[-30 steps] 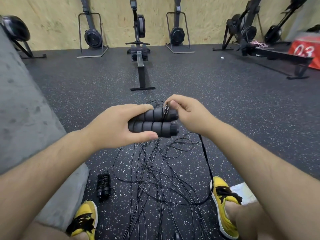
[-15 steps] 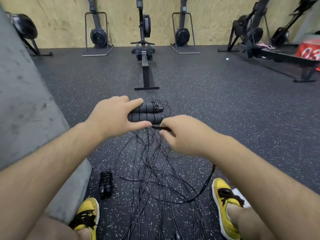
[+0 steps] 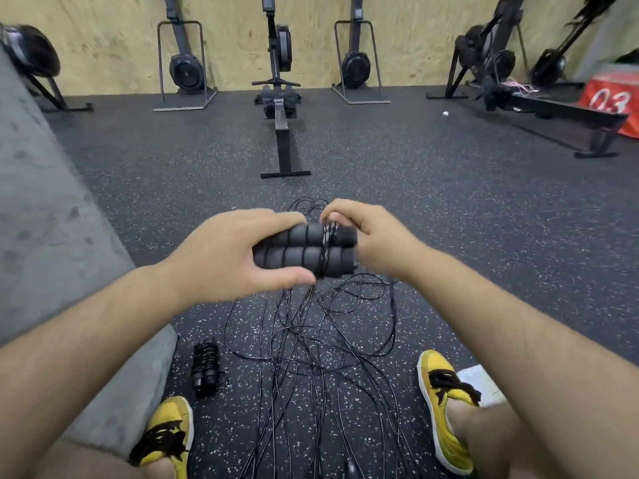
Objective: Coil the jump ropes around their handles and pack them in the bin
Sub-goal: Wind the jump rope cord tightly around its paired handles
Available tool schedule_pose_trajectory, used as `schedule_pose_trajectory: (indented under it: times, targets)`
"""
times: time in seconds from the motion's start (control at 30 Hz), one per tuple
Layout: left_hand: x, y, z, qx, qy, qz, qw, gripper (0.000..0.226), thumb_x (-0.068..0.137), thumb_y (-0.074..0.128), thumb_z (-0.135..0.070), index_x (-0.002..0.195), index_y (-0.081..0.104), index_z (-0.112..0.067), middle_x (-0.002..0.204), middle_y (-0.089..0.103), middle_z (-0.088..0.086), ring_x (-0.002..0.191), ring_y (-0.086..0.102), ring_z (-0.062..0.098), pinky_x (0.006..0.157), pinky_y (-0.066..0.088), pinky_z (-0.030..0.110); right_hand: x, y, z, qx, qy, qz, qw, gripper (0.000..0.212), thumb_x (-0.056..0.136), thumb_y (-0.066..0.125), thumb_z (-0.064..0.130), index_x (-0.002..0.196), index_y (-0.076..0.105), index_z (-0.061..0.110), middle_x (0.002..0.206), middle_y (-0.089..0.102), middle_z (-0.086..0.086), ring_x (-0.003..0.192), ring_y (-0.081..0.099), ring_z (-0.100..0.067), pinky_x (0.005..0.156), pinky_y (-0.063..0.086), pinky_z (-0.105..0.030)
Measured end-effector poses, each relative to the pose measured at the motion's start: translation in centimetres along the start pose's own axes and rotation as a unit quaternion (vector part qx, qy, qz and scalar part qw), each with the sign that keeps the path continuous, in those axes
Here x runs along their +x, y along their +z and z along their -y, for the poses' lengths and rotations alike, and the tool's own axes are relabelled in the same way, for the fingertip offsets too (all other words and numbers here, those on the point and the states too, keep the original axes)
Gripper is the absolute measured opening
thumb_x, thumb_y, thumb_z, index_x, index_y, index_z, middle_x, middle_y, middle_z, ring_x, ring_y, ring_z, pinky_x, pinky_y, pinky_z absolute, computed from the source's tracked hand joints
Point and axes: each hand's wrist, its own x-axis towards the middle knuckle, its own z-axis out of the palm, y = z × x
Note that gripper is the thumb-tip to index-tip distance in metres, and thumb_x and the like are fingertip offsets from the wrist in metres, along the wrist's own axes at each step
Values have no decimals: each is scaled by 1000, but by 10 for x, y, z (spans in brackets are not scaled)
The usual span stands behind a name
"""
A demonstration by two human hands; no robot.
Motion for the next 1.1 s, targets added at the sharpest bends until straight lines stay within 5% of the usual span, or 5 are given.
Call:
schedule_pose_trajectory:
  times: [0.2, 0.4, 0.53, 0.77, 1.1]
  targets:
    - [-1, 4, -2, 8, -80, -58, 995, 60, 74, 52, -84, 112, 59, -38, 82, 60, -12, 81, 56, 10, 75, 51, 37, -8, 43, 18, 68, 82, 59, 993, 21, 95, 53, 2, 82, 57, 19, 72, 49, 14, 64, 44, 3, 55, 36, -4]
    - [-1, 17, -10, -80, -113, -74, 988, 65, 71, 58, -80, 123, 56, -42, 103, 69, -15, 98, 62, 9, 91, 51, 38, -14, 36, 22, 95, 128, 90, 983, 37, 95, 38, -1, 67, 50, 20, 59, 52, 5, 40, 43, -2, 46, 38, -19]
    - [0, 19, -13, -98, -117, -71, 986, 60, 72, 59, -79, 119, 56, -42, 102, 69, -16, 96, 63, 8, 91, 51, 37, -11, 28, 29, 41, 119, 95, 988, 19, 94, 46, -2, 86, 57, 12, 76, 53, -2, 67, 44, -16, 49, 31, -21]
    - [4, 12, 5, 85, -165, -67, 980, 65, 71, 43, -92, 114, 56, -44, 83, 58, -12, 85, 59, 15, 70, 49, 33, -25, 37, 38, -56, 100, 185, 976, 19, 107, 37, 31, 98, 47, 17, 86, 53, 1, 74, 52, -18, 69, 40, -32]
    - [2, 16, 26, 181, -154, 46, 970, 103, 58, 20, -103, 139, 49, -45, 92, 58, -6, 98, 63, 24, 71, 51, 37, -31, -6, 62, -157, -10, 210, 965, 26, 102, 48, 32, 84, 57, 15, 70, 52, 6, 64, 49, -15, 55, 36, -30]
